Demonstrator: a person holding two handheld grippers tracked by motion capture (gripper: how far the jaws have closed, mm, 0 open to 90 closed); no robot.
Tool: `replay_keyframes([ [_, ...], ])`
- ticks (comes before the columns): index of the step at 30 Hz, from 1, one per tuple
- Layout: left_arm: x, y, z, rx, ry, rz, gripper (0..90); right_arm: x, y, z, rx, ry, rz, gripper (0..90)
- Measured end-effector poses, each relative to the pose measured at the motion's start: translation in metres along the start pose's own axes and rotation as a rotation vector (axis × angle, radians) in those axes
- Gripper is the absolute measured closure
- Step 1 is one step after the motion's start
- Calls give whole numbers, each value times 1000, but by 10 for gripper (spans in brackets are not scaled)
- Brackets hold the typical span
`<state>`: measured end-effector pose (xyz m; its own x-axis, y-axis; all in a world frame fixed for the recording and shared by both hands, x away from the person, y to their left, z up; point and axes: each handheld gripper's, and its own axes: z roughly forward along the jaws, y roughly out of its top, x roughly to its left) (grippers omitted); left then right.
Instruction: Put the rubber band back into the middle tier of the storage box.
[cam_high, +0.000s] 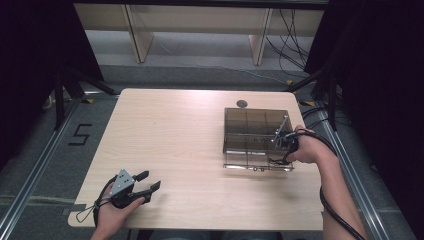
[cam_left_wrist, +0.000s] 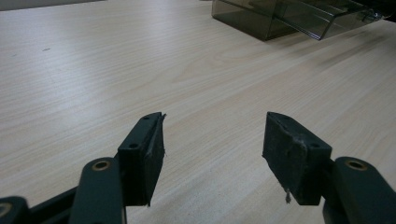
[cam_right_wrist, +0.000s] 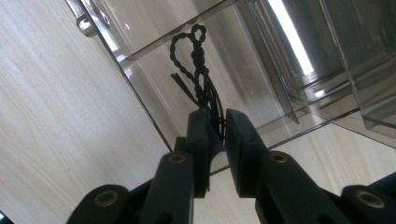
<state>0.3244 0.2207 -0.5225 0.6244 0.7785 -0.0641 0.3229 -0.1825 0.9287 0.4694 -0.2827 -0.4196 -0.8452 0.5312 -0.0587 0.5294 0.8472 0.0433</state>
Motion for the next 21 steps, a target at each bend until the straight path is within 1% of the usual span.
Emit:
replay_keyframes([
  [1, 1, 0, 0, 0, -2, 14, 380, 0, 0, 0, 0, 0, 0, 798],
  [3, 1, 0, 0, 0, -1, 15, 381, 4, 0, -1, 10, -17, 44, 788],
  [4, 1, 0, 0, 1, -2, 17, 381, 3, 0, -3, 3, -10, 30, 778],
  [5, 1, 0, 0, 1, -2, 17, 381, 3, 0, -3, 3, -10, 30, 778],
  [7, 1, 0, 0, 2, -2, 19, 381, 5, 0, -5, -3, -9, 37, 763],
  [8, 0, 0, 0, 2, -2, 11, 381, 6, 0, -6, 4, -11, 49, 756],
  [9, 0, 0, 0, 2, -1, 11, 382, 5, 1, -7, -18, -23, 8, 746],
  [11, 0, 0, 1, -2, -8, 3, 382, 7, 1, -10, -15, -28, 16, 735],
  [12, 0, 0, 0, 2, -3, 8, 381, 7, 2, -12, -19, -35, 10, 730],
  [14, 0, 0, 0, 4, -1, 20, 382, 11, 1, -15, -17, -34, 37, 715],
  [15, 0, 0, 0, 4, -1, 20, 382, 11, 1, -15, -17, -34, 37, 715],
  [16, 0, 0, 1, -1, -8, 8, 382, 10, 1, -17, -36, -26, 9, 706],
  [17, -1, 0, 1, 0, -6, 10, 383, 13, 0, -19, -23, -24, 28, 696],
  [19, -1, 0, 1, 1, -6, 12, 384, 14, -1, -20, -31, -27, 26, 693],
  [20, -1, 0, 1, 1, -6, 11, 384, 16, -1, -21, -27, -30, 36, 690],
  [21, -1, 0, 1, 1, -5, 11, 384, 16, -2, -21, -32, -37, 13, 687],
])
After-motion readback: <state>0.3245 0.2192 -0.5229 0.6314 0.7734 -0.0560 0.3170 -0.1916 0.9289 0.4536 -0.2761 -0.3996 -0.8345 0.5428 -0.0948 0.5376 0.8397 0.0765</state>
